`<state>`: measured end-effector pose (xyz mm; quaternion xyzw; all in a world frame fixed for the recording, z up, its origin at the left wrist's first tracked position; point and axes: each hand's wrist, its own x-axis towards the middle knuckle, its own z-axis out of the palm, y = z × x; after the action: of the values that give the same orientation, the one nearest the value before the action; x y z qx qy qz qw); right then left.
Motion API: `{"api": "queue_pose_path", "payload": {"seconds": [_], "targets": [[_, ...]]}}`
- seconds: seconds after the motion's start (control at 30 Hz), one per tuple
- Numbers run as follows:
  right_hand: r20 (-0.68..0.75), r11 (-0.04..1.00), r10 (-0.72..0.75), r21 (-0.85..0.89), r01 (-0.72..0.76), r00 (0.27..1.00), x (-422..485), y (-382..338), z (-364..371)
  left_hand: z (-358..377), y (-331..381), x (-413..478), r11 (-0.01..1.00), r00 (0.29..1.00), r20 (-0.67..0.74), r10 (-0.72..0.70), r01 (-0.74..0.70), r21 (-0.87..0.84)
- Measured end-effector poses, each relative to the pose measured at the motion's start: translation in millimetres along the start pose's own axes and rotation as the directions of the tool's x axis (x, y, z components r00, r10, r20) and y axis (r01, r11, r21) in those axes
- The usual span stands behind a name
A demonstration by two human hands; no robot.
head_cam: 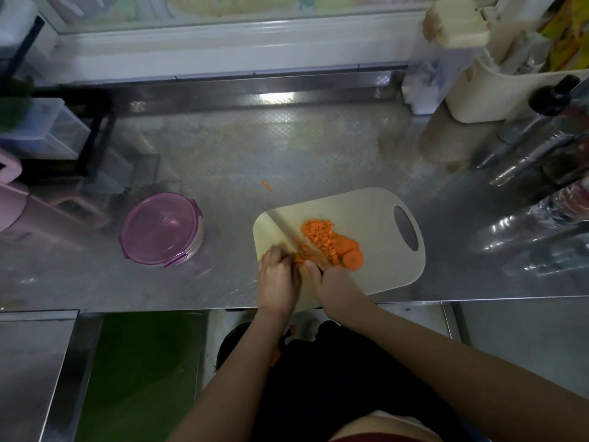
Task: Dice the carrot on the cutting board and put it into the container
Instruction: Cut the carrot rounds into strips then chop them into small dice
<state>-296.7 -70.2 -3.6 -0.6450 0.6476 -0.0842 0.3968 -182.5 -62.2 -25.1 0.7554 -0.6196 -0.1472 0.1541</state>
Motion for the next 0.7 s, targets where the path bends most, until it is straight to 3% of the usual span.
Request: {"api": "queue_pose_path", "payload": {"seconds": [0.13,0.43,0.7], "targets": [[-0.018,1.000,-0.008,-0.030,0.008,1.000,3,-1,3,3,-3,0,1.000,1.000,0.002,0.017,-0.017,0.008],[0.000,0.992,0.059,0.111,-0.059,0.998,12,-7,-10,-2,-2,-1,0.999,0.999,0.033,0.019,-0.017,-0.036],[0.070,0.989,0.003,0.145,-0.013,0.998,0,-2,-20,-6,-4,1,0.994,0.995,0.098,-0.008,0.019,-0.112]]}}
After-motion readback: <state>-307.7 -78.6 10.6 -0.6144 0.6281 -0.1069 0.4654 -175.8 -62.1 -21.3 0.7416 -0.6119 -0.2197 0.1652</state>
